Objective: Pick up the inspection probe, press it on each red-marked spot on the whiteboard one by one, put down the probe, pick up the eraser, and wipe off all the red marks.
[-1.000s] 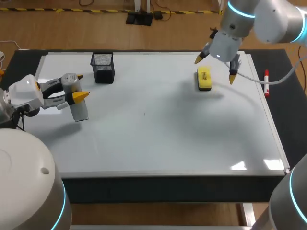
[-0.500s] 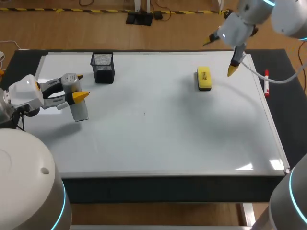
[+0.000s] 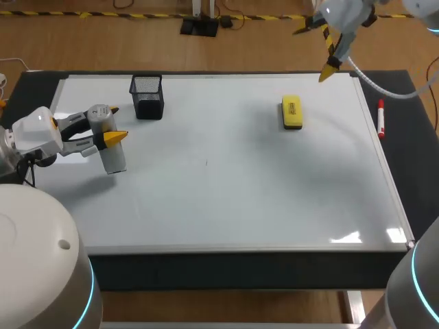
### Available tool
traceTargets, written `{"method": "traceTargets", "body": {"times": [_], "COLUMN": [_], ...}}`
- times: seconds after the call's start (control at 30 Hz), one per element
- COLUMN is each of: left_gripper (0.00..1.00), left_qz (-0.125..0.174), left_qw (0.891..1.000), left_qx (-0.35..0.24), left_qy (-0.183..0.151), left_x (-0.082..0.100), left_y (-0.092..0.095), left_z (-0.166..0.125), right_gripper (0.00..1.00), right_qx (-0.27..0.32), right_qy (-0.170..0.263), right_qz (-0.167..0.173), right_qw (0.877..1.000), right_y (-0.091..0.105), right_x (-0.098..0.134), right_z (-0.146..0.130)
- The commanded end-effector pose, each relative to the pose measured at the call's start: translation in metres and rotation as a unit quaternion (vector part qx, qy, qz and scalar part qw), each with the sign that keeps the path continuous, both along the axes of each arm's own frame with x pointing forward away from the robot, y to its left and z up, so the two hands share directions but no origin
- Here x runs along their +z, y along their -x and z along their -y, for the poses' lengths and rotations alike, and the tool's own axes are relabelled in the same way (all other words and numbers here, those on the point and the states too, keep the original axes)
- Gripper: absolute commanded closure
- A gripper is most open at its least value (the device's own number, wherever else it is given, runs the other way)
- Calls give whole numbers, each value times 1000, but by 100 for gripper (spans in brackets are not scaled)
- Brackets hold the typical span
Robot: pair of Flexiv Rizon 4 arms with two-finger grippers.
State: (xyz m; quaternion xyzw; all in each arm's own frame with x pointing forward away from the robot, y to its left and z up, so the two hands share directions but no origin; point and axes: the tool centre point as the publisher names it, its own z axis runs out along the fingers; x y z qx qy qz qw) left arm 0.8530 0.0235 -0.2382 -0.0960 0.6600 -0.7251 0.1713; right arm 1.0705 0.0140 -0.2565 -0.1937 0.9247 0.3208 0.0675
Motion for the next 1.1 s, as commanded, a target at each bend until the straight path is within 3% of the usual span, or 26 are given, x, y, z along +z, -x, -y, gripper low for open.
{"method": "traceTargets", "body": {"times": [0.03, 0.07, 0.23, 0.73, 0.93, 1.1], "left_gripper": [100, 100, 100, 100, 100, 100], "left_qz": [0, 0, 0, 2, 8, 17], "left_qw": [1000, 1000, 1000, 1000, 1000, 998], "left_qx": [1, 1, 1, -1, -18, -54], "left_qy": [-1, -1, -1, -4, -9, 8], "left_x": [2, 2, 2, 2, 13, 28], "left_y": [1, 1, 1, 3, -5, -19], "left_z": [0, 0, 0, 2, 3, 5], "right_gripper": [0, 0, 0, 0, 0, 0], "right_qx": [-4, -4, -4, 1, 1, 1], "right_qy": [-1, -14, -15, -21, -21, -21], "right_qz": [-5, 10, -12, -12, -12, -12], "right_qw": [1000, 1000, 1000, 1000, 1000, 1000], "right_y": [-6, -6, -7, -7, -7, -7], "right_x": [5, 7, 12, 12, 12, 12], "right_z": [-2, -3, -11, -11, -11, -11]}}
